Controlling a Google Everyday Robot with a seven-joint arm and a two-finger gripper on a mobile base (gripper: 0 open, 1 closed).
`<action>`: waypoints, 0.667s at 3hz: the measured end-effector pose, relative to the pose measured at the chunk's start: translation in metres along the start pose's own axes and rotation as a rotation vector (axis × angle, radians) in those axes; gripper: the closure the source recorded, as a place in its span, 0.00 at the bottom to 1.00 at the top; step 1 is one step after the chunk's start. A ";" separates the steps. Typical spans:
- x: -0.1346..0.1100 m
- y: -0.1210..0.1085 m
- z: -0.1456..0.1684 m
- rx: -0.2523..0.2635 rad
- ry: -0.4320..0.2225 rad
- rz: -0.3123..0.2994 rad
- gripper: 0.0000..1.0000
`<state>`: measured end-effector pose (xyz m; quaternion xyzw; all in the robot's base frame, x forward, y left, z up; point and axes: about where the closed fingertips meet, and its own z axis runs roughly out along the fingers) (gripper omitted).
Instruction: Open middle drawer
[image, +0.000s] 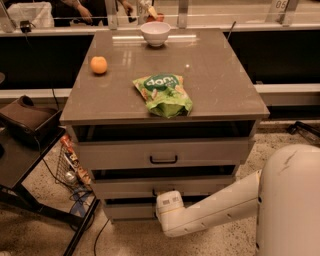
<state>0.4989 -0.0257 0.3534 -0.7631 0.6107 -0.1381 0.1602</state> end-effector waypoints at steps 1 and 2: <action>0.000 0.000 0.000 0.000 0.000 0.000 0.94; 0.000 0.001 0.000 -0.001 0.000 0.000 1.00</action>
Offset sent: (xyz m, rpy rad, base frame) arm -0.0001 0.0000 -0.0001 0.0000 0.0003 0.0000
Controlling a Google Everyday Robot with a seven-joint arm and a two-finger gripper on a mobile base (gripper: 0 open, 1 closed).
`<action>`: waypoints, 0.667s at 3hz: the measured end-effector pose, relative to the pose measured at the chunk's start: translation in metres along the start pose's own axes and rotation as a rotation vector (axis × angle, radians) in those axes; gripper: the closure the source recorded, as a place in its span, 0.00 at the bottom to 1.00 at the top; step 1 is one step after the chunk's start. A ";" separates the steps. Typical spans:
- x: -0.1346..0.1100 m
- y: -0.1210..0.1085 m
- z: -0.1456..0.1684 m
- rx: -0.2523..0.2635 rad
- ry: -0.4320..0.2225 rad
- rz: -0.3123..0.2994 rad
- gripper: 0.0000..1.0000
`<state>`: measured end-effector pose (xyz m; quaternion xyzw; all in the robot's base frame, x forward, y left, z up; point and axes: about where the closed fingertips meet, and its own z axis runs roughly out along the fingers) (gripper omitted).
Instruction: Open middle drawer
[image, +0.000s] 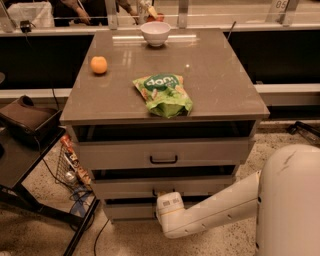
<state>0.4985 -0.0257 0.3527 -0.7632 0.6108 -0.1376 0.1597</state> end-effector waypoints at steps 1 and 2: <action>0.000 0.000 0.000 0.000 0.000 0.000 1.00; 0.002 0.010 -0.010 -0.007 -0.038 0.034 1.00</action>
Offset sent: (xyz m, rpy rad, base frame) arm -0.0414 -0.0157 0.0202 0.1590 0.0556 -0.0523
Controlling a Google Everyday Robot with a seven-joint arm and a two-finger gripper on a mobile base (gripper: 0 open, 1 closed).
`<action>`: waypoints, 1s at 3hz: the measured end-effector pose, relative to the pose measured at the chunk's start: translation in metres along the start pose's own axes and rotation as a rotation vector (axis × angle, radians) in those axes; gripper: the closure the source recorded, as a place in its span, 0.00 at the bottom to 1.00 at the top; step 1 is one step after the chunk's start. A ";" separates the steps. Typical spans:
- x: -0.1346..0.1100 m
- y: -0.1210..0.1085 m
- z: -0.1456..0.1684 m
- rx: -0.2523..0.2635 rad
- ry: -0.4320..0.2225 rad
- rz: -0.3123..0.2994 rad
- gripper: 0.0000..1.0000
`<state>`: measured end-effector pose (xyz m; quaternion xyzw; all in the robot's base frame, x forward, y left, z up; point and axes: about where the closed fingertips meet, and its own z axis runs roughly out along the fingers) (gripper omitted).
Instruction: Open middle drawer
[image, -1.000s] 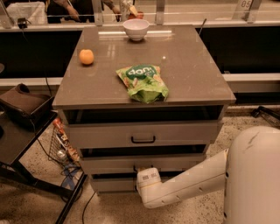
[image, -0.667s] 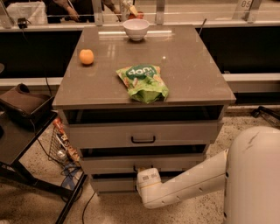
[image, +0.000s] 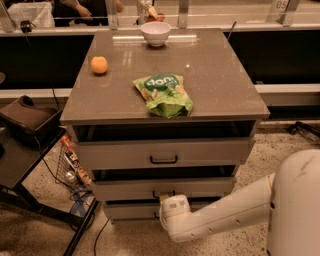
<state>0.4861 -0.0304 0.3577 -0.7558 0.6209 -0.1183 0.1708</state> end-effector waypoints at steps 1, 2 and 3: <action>0.004 0.026 -0.026 -0.012 -0.060 0.054 1.00; 0.006 0.030 -0.027 -0.015 -0.062 0.058 0.82; 0.005 0.030 -0.026 -0.016 -0.062 0.057 0.59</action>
Offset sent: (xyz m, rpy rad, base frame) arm -0.0293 -0.0098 0.0120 0.0654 0.0247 -0.0223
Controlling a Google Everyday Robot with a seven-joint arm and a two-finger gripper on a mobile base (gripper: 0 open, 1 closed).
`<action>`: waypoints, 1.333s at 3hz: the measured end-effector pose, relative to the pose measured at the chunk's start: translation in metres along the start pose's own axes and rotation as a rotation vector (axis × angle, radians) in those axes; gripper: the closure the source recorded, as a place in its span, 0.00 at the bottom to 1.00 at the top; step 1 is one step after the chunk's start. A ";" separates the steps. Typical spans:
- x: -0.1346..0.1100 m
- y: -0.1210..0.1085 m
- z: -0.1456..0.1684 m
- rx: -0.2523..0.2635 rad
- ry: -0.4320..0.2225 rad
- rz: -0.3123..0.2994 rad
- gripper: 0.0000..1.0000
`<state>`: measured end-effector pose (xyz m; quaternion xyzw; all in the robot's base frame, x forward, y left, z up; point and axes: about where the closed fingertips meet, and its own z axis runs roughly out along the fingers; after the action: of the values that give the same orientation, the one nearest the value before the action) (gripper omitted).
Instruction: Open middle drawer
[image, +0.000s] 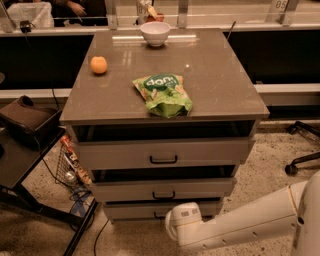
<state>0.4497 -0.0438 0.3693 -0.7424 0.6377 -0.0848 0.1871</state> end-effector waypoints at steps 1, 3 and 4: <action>0.001 -0.014 -0.006 0.046 0.007 -0.013 0.36; -0.013 -0.068 -0.014 0.140 0.009 -0.082 0.00; -0.016 -0.067 -0.013 0.139 0.007 -0.086 0.00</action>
Offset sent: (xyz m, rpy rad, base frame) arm 0.0525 0.0076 0.0668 0.0072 -0.2036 0.0506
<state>0.5035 -0.0224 0.4093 -0.7540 0.5985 -0.1396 0.2320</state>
